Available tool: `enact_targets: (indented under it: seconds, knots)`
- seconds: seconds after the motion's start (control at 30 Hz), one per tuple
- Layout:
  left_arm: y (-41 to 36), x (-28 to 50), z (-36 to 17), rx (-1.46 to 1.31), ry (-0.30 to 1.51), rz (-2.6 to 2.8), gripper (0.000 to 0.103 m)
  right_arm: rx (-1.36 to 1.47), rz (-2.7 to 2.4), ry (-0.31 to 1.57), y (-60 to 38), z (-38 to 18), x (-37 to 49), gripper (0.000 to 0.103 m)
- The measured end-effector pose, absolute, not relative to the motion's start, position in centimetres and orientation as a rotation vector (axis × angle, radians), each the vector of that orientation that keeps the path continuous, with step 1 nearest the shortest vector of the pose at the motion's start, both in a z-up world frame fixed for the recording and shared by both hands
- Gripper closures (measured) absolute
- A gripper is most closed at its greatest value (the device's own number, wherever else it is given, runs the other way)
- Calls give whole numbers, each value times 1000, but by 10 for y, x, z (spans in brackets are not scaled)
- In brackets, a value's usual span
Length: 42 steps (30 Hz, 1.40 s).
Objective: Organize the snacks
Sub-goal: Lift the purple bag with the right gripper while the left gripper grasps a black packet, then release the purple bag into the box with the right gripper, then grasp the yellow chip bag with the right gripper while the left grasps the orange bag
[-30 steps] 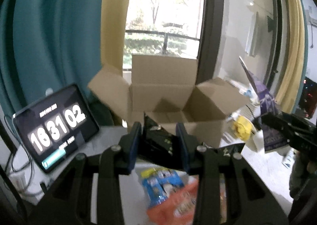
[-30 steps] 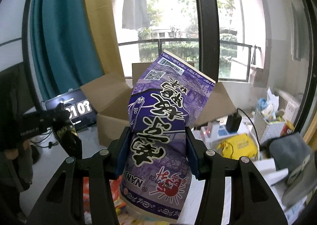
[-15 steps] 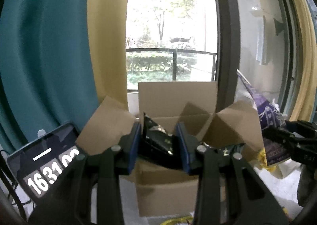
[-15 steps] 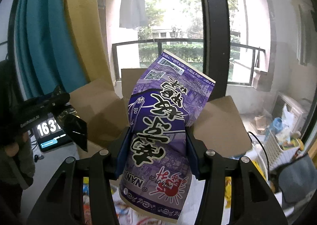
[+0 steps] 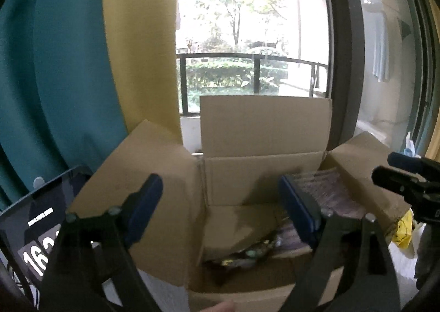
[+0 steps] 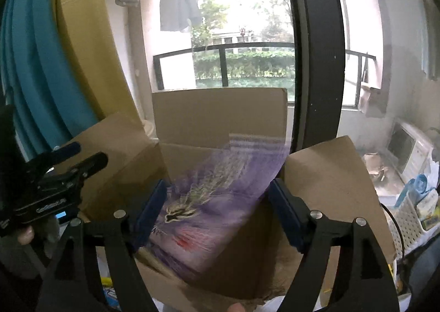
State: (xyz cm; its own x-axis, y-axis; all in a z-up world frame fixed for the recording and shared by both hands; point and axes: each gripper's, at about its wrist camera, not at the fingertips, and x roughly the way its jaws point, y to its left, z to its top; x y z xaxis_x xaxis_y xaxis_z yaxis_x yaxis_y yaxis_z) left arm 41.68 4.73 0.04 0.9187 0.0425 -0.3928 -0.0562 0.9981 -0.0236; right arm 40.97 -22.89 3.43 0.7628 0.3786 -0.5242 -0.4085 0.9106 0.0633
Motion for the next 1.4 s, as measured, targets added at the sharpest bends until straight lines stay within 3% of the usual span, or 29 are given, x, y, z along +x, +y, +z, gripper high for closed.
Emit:
enact_targets:
  seconds: [0.63, 1.4]
  knots:
    - [28, 307, 24, -33, 376, -44, 15, -83, 441, 582, -251, 57, 298, 23]
    - [-2, 212, -52, -11, 579, -165, 15, -26, 474, 736, -271, 13, 184, 23]
